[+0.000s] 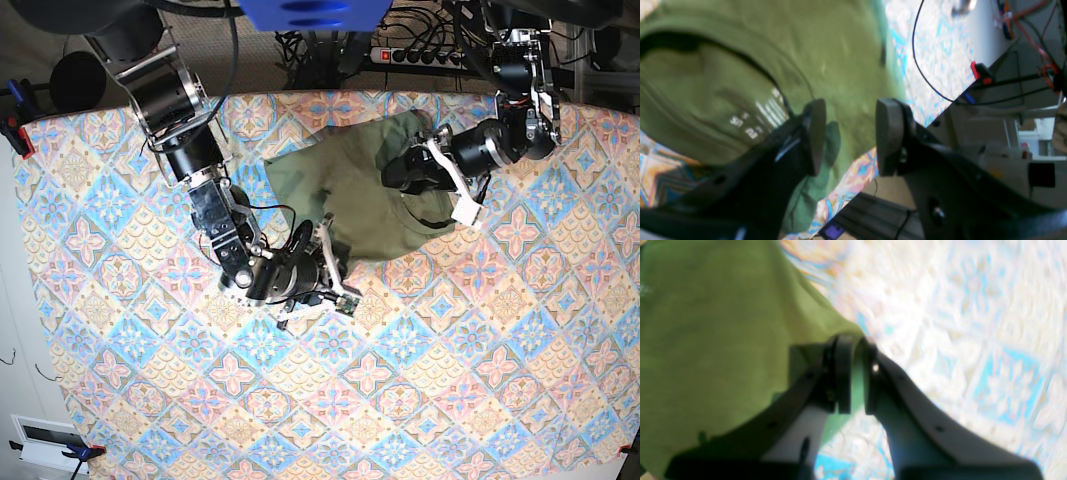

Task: Layout the t-shirt on the table in an organized manner, then fold the t-shirt properly
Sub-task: 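Hold the shirt edges with both grippers and square the folded shirt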

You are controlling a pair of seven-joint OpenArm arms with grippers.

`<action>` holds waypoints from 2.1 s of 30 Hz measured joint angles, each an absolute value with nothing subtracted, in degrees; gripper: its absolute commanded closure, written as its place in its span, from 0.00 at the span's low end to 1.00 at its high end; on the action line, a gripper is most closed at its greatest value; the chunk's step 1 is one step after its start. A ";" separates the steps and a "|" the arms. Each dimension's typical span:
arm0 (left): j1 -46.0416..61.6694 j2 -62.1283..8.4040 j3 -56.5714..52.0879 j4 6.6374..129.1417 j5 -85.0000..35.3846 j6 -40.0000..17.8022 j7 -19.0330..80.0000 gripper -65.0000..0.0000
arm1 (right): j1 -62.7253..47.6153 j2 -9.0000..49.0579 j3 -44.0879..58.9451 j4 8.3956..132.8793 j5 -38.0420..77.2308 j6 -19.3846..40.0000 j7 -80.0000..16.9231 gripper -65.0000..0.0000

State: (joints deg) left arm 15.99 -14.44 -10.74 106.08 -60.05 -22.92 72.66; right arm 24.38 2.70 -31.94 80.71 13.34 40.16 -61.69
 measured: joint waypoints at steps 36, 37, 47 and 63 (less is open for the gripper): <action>16.03 -14.48 -8.88 105.89 -59.59 -22.87 73.03 0.63 | 29.89 4.03 -29.43 62.48 10.96 39.83 -49.23 0.91; 16.05 -14.48 -8.45 105.89 -59.61 -22.92 73.03 0.63 | 29.98 3.99 -29.45 62.19 8.88 39.86 -49.28 0.91; 17.98 -14.59 -6.46 109.32 -59.83 -22.96 72.90 0.63 | 30.11 3.92 -27.27 64.07 5.96 40.05 -49.30 0.91; 11.03 -14.28 -0.95 99.13 -43.55 -22.92 72.73 0.63 | 31.73 3.79 -27.75 54.96 5.80 39.88 -50.00 0.91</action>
